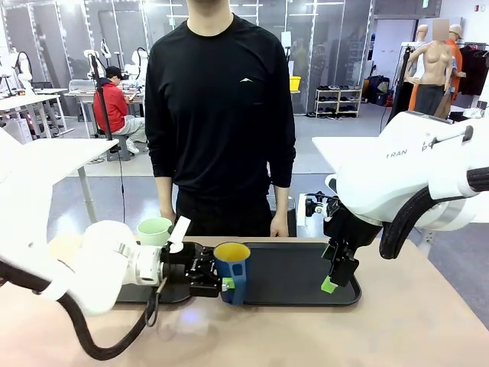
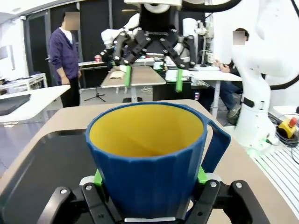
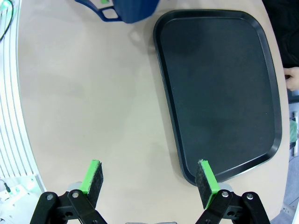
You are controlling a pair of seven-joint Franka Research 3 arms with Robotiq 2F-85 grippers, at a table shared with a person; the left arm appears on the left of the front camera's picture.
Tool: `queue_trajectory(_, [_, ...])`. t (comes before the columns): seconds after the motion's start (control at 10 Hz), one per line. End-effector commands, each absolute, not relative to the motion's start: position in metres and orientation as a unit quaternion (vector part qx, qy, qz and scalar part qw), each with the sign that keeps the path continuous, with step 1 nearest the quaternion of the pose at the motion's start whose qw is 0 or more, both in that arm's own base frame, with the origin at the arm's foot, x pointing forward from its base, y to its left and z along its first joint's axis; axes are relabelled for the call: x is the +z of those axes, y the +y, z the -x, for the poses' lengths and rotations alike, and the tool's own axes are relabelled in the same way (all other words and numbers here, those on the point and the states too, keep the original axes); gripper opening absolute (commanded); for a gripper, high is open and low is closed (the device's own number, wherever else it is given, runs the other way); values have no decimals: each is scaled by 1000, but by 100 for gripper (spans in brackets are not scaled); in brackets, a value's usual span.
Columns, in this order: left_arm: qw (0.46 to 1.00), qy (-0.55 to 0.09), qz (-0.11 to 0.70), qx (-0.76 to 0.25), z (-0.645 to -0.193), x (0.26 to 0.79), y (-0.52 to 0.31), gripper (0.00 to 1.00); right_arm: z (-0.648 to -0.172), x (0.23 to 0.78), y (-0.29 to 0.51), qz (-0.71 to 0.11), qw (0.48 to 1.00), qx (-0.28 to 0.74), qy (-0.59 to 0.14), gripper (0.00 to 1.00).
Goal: Sort and store the cups by type.
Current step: Pick up the Handle plastic cup and place it into the empty Flat Tray.
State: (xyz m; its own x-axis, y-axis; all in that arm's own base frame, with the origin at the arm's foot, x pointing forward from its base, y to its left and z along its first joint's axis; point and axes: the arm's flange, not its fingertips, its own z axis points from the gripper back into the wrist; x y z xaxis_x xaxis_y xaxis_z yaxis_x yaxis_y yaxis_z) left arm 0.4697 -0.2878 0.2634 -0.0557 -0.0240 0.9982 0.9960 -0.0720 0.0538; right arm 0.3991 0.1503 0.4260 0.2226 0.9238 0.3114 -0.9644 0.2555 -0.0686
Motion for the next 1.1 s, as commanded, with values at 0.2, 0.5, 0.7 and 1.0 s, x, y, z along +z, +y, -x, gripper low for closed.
queue_trajectory(0.2, [474, -489, 497, -537, -470, 263, -288, 76, -398, 426, 150, -65, 781, 604, -146, 100])
queue_trajectory(0.5, [474, -489, 497, -537, -470, 263, -288, 76, -398, 426, 150, -65, 781, 604, -146, 100])
queue_trajectory(0.7, [474, -489, 497, -537, -470, 263, -288, 76, -398, 426, 150, -65, 781, 604, -146, 100])
queue_trajectory(1.0, [493, -510, 473, -523, -479, 258, -298, 76, -398, 426, 150, -65, 781, 604, -146, 100])
